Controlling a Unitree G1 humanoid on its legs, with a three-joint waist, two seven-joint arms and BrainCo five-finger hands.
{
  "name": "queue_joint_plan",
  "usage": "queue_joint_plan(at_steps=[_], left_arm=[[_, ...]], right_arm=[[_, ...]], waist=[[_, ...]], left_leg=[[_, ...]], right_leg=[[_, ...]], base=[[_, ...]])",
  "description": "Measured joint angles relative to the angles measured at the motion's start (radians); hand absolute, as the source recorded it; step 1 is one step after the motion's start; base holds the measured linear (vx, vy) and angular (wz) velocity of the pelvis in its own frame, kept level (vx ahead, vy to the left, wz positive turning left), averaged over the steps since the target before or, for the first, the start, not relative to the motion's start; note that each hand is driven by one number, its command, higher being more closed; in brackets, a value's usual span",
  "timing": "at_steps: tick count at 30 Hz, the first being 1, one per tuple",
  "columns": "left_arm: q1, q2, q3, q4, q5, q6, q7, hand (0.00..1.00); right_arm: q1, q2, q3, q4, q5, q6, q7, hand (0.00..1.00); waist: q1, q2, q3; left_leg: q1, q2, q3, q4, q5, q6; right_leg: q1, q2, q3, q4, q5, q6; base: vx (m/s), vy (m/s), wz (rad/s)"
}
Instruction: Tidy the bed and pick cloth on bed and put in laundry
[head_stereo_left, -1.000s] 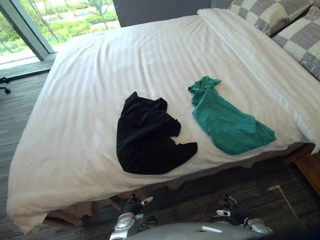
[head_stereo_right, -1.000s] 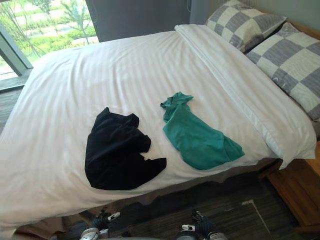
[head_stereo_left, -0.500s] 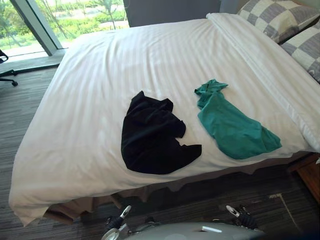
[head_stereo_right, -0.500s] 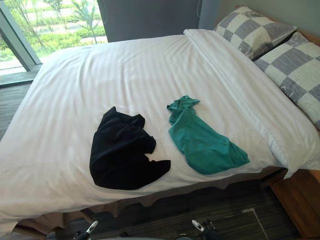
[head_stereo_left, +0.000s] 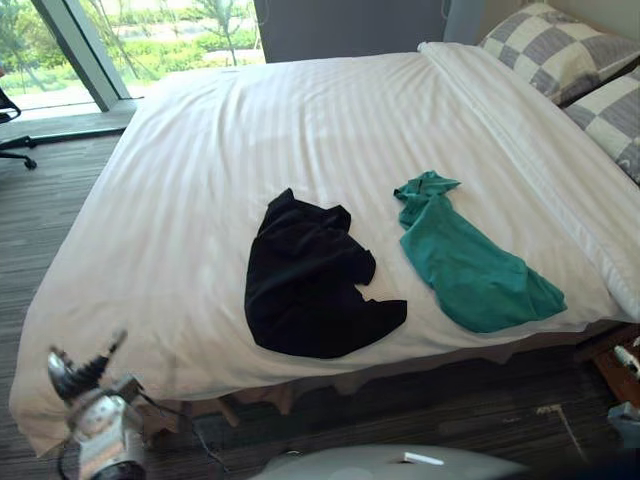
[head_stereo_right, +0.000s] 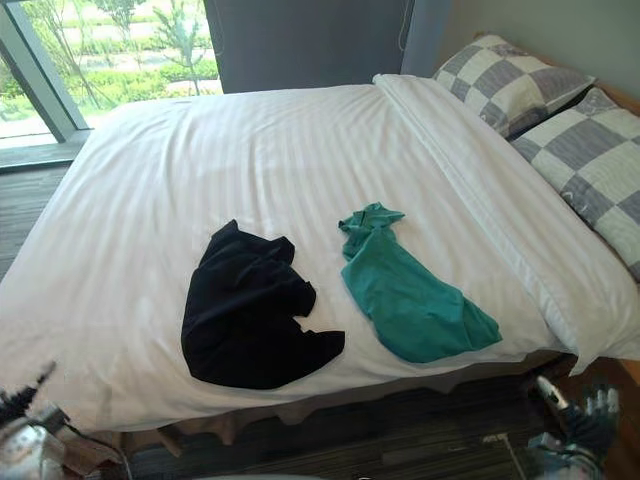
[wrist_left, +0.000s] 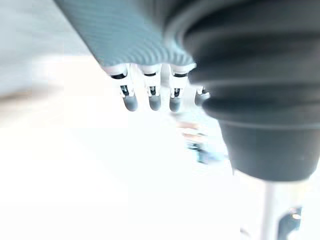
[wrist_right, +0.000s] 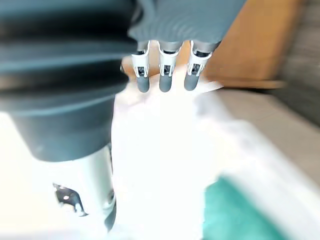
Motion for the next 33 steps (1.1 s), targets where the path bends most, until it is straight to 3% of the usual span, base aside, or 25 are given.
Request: queue_joint_plan(at_steps=[3,5,10,13,16,19,20,22,23,26,28,33], left_arm=[[-0.039,0.075,-0.048,-0.043,0.079,-0.029,-0.031,0.0],[-0.081,0.113,-0.118,-0.07,0.086,-0.049,-0.089,0.0],[-0.181,0.123,-0.343,-0.191,0.151,-0.068,-0.25,0.0],[-0.196,0.111,-0.433,-0.189,0.164,-0.054,-0.298,0.0],[-0.227,0.1,-0.525,-0.186,0.21,-0.031,-0.334,0.0],[-0.265,0.103,-0.604,-0.139,0.323,-0.028,-0.34,0.0],[-0.314,0.136,-0.619,-0.067,0.368,-0.031,-0.34,0.0],[-0.357,0.191,-0.639,-0.03,0.392,-0.03,-0.342,0.0],[-0.406,0.254,-0.639,-0.021,0.39,-0.012,-0.359,0.0],[-0.491,0.31,-0.638,-0.023,0.389,0.056,-0.388,0.0],[-0.542,0.312,-0.638,-0.022,0.402,0.112,-0.402,0.0],[-0.6,0.288,-0.7,0.058,0.517,0.16,-0.361,0.0]], right_arm=[[-0.038,-0.061,0.027,-0.039,-0.059,0.0,0.001,0.0],[-0.07,-0.111,0.075,-0.067,-0.094,0.006,0.006,0.0],[-0.158,-0.139,0.215,-0.114,-0.187,0.054,0.055,0.0],[-0.16,-0.138,0.301,-0.115,-0.234,0.063,0.052,0.0],[-0.17,-0.137,0.367,-0.116,-0.271,0.076,0.041,0.0],[-0.245,-0.137,0.436,-0.117,-0.279,0.108,0.021,0.0],[-0.311,-0.148,0.438,-0.117,-0.258,0.123,0.001,0.0],[-0.354,-0.166,0.441,-0.117,-0.243,0.132,0.001,0.0],[-0.389,-0.176,0.446,-0.124,-0.236,0.139,0.001,0.0],[-0.409,-0.176,0.47,-0.171,-0.218,0.153,0.003,0.0],[-0.415,-0.176,0.476,-0.205,-0.213,0.155,0.004,0.0],[-0.454,-0.176,0.473,-0.274,-0.174,0.154,0.005,0.0]], waist=[[-0.002,-0.006,-0.004],[-0.004,0.0,-0.003],[-0.035,0.018,0.006],[-0.056,0.021,0.012],[-0.058,0.008,0.021],[-0.057,-0.012,0.048],[-0.055,-0.015,0.09],[-0.049,-0.013,0.113],[-0.048,-0.01,0.123],[-0.053,0.001,0.144],[-0.059,0.004,0.18],[-0.087,-0.01,0.288]], left_leg=[[0.007,-0.002,0.0,0.001,0.001,0.0],[0.012,-0.002,0.0,0.001,0.002,0.0],[0.013,0.001,0.002,0.001,0.008,0.006],[0.012,0.005,0.003,0.001,0.009,0.007],[-0.007,0.006,0.01,0.001,0.011,0.01],[-0.062,0.006,0.021,0.001,0.028,0.015],[-0.074,0.005,0.029,0.001,0.034,0.017],[-0.08,0.004,0.036,0.001,0.036,0.018],[-0.099,0.003,0.046,0.001,0.04,0.021],[-0.134,0.002,0.05,0.008,0.042,0.024],[-0.165,0.004,0.049,0.024,0.042,0.025],[-0.253,0.013,0.054,0.055,0.042,0.025]], right_leg=[[-0.007,0.001,0.028,0.0,0.0,0.0],[-0.007,0.003,0.054,0.0,0.0,-0.001],[-0.031,0.013,0.102,0.004,-0.007,-0.008],[-0.048,0.019,0.127,0.021,-0.007,-0.008],[-0.082,0.021,0.147,0.038,-0.007,-0.008],[-0.152,0.024,0.17,0.04,0.006,-0.01],[-0.173,0.026,0.186,0.038,0.022,-0.009],[-0.185,0.027,0.198,0.038,0.031,-0.004],[-0.212,0.027,0.21,0.042,0.035,-0.003],[-0.254,0.028,0.225,0.058,0.036,-0.004],[-0.288,0.028,0.238,0.072,0.036,-0.004],[-0.397,0.033,0.28,0.116,0.037,-0.005]], base=[[0.05,0.01,-0.06],[-0.01,-0.008,-0.1],[-0.06,-0.018,-0.12],[-0.04,-0.025,-0.2],[-0.05,-0.01,-0.16],[-0.07,-0.01,-0.15],[-0.07,0.003,-0.17],[-0.06,0.006,-0.17],[-0.03,0.003,-0.15],[0.0,-0.001,-0.06],[0.01,-0.004,-0.02],[-0.02,-0.015,-0.1]])
